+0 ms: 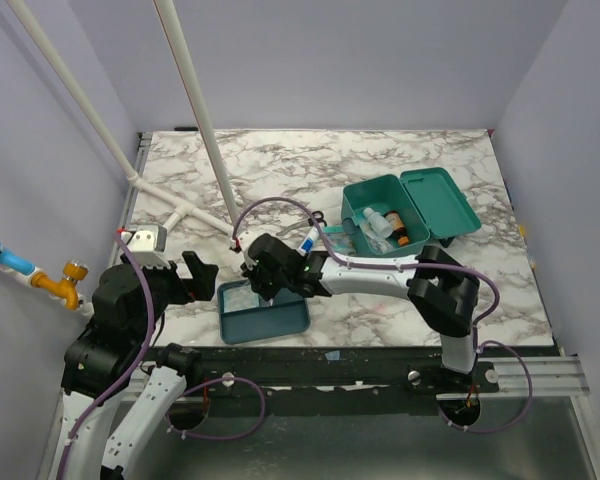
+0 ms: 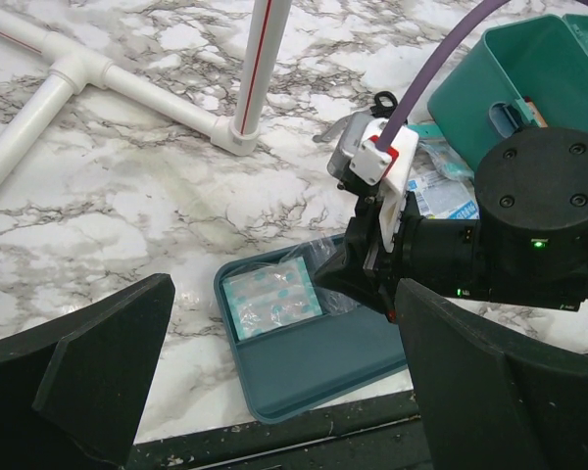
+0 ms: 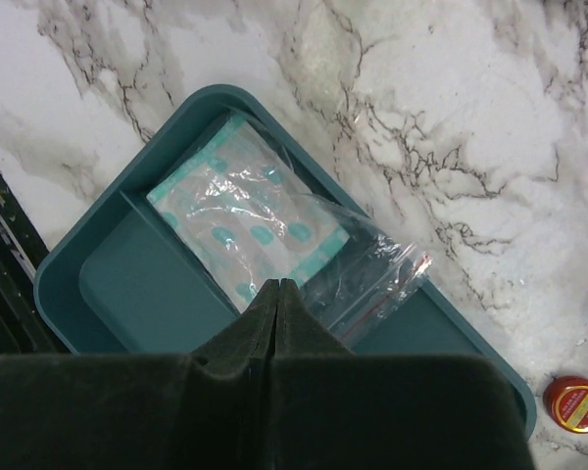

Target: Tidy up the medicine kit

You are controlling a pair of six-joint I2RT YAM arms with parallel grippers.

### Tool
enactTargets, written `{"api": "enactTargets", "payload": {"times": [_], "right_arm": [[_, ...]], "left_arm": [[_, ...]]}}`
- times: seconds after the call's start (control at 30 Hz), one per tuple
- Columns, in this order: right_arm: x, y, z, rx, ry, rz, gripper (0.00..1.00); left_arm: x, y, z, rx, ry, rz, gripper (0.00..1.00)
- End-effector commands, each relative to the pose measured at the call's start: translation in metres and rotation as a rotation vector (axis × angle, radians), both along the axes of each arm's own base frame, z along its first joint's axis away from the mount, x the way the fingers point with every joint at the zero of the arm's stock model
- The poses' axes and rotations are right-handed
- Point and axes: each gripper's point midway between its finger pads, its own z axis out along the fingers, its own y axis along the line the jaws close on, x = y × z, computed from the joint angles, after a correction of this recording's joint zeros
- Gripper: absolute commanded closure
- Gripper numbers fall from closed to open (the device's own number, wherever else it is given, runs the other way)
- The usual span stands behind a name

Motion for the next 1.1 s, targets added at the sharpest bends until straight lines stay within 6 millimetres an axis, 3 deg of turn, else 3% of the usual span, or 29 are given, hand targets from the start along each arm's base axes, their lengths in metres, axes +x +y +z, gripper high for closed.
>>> {"api": "enactTargets", "payload": {"times": [0.0, 0.37, 0.5, 0.8, 0.97, 1.07], "right_arm": [[-0.016, -0.005, -0.022, -0.06, 0.053, 0.005, 0.99], [-0.029, -0.004, -0.091, -0.233, 0.153, -0.023, 0.99], [-0.035, 0.003, -0.097, -0.224, 0.171, -0.02, 0.99], [-0.022, 0.003, -0.061, -0.182, 0.093, -0.062, 0.99], [-0.007, 0.002, -0.019, -0.121, 0.022, -0.13, 0.96], [0.003, -0.003, 0.005, -0.091, -0.027, -0.189, 0.87]], "left_arm": [[0.0, 0.004, 0.004, 0.011, -0.024, 0.016, 0.01], [-0.001, 0.006, 0.0, 0.02, -0.021, 0.018, 0.01], [0.0, 0.005, 0.001, 0.018, -0.023, 0.016, 0.01], [-0.002, 0.005, 0.004, 0.014, -0.029, 0.013, 0.02], [-0.003, 0.006, 0.005, 0.013, -0.029, 0.015, 0.01], [-0.003, 0.006, 0.005, 0.014, -0.027, 0.018, 0.01]]}}
